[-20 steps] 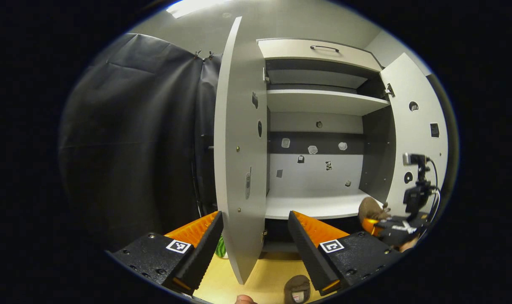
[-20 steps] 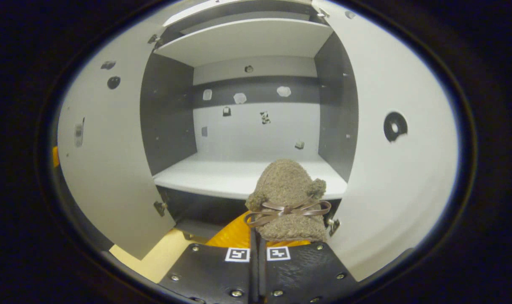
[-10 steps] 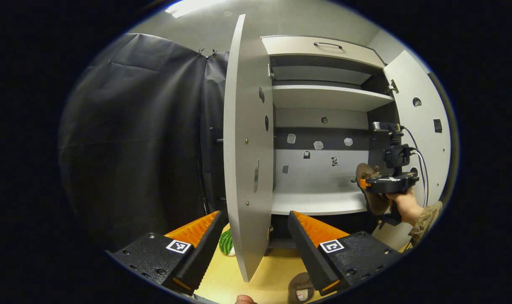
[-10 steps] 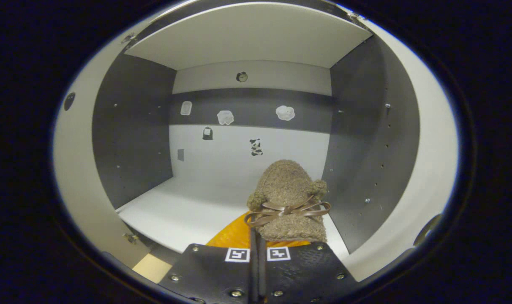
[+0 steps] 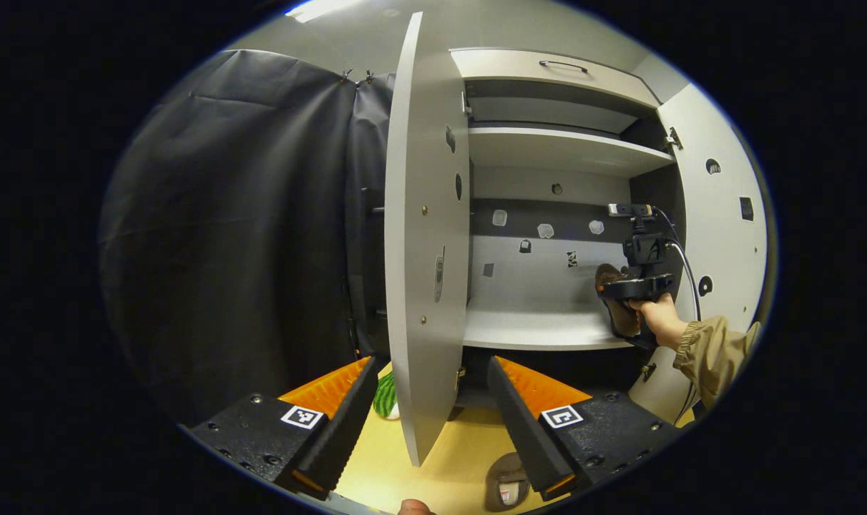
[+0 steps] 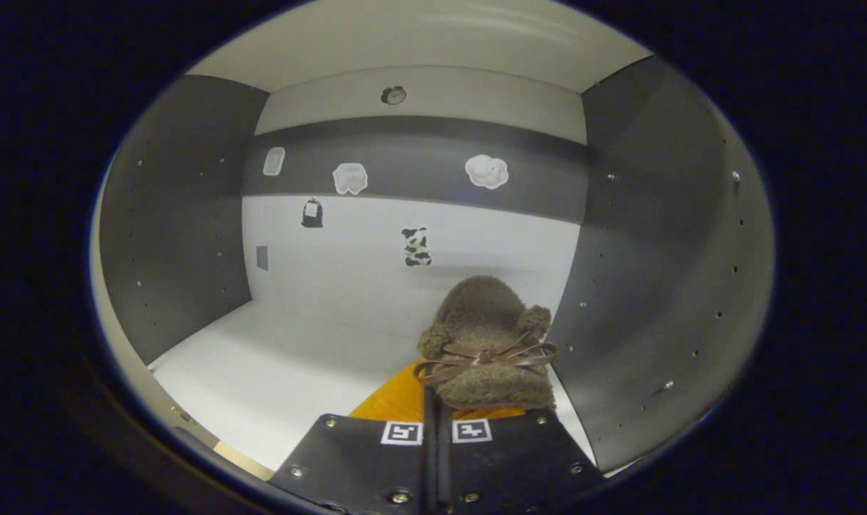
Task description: Grab one shoe with the right hand and put it into the shoe cabinet, grab the other shoe with the left hand and put it into the shoe cabinet; then close the right door with the right hand and the left door with the left hand.
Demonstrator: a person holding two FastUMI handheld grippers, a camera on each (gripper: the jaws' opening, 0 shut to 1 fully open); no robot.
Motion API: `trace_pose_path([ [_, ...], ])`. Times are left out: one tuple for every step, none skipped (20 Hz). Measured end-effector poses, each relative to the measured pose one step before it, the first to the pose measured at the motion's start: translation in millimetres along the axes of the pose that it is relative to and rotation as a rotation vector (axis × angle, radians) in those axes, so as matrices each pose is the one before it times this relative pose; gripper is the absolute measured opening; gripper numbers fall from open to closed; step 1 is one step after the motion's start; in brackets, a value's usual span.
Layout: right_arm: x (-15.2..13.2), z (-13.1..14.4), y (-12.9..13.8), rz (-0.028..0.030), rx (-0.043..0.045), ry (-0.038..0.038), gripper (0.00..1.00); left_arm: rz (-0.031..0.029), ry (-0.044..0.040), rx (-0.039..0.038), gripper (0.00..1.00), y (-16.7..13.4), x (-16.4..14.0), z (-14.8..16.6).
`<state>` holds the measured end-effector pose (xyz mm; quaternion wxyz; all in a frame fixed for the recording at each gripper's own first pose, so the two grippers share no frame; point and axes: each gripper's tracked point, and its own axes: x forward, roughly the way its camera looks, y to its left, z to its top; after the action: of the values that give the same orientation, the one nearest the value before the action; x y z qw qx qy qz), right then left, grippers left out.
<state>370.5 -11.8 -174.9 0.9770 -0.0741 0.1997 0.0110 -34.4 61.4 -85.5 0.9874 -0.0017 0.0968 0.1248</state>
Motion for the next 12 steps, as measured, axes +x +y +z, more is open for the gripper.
trace_pose_path([
  [-0.03, -1.16, -2.08, -0.01648, -0.00529, 0.00612, 0.01, 0.0055, 0.00011, 0.00473, 0.95, 1.19, 0.01, 0.15],
  [3.3, -5.35, -1.23, -0.00303, -0.00293, 0.0144, 0.06, 0.00358, -0.00165, -0.00043, 0.95, 0.61, 0.31, 1.0],
  [0.81, -4.03, 1.58, 0.00253, -0.00292, 0.016, 0.06, -0.00023, -0.00116, -0.00275, 0.95, -0.42, -0.16, 0.12],
  [-1.33, -4.58, 2.14, 0.00976, -0.00062, 0.01629, 0.1, -0.00201, 0.00136, -0.00182, 0.95, -0.76, -0.21, -0.43],
  [1.05, -4.54, 2.45, 0.0073, 0.00482, 0.02033, 0.14, -0.0028, 0.00345, -0.00193, 0.95, -0.89, -0.04, -1.27],
  [-4.92, -3.25, 5.52, 0.02592, 0.01435, 0.01488, 0.28, -0.00585, 0.00388, -0.00313, 0.95, -2.02, -1.02, -2.03],
  [-2.1, -2.93, 5.86, 0.01898, 0.01109, 0.01478, 0.39, -0.01001, 0.00268, -0.00352, 0.95, -2.89, -0.83, -1.49],
  [-2.2, -1.29, -0.29, -0.00119, -0.00151, 0.00452, 0.42, -0.0096, 0.00345, -0.00192, 0.95, -2.66, -1.49, -1.59],
  [-4.63, -1.05, 1.56, -0.00271, -0.00366, 0.0015, 0.42, -0.00888, 0.0017, 0.00093, 0.95, -2.23, -1.12, -1.89],
  [-4.73, -0.47, 1.67, 0.00219, -0.00888, 0.00062, 0.43, -0.00854, 0.00208, 0.00229, 0.95, -2.17, -1.33, -1.72],
  [-5.87, 1.06, -0.74, -0.00655, -0.01269, -0.00858, 0.43, -0.00844, 0.00163, 0.00157, 0.95, -2.36, -1.35, -1.91],
  [-5.67, 2.52, -1.24, -0.00382, -0.00849, -0.00797, 0.43, -0.00753, 0.00432, 0.00019, 0.95, -1.59, -0.93, -2.96],
])
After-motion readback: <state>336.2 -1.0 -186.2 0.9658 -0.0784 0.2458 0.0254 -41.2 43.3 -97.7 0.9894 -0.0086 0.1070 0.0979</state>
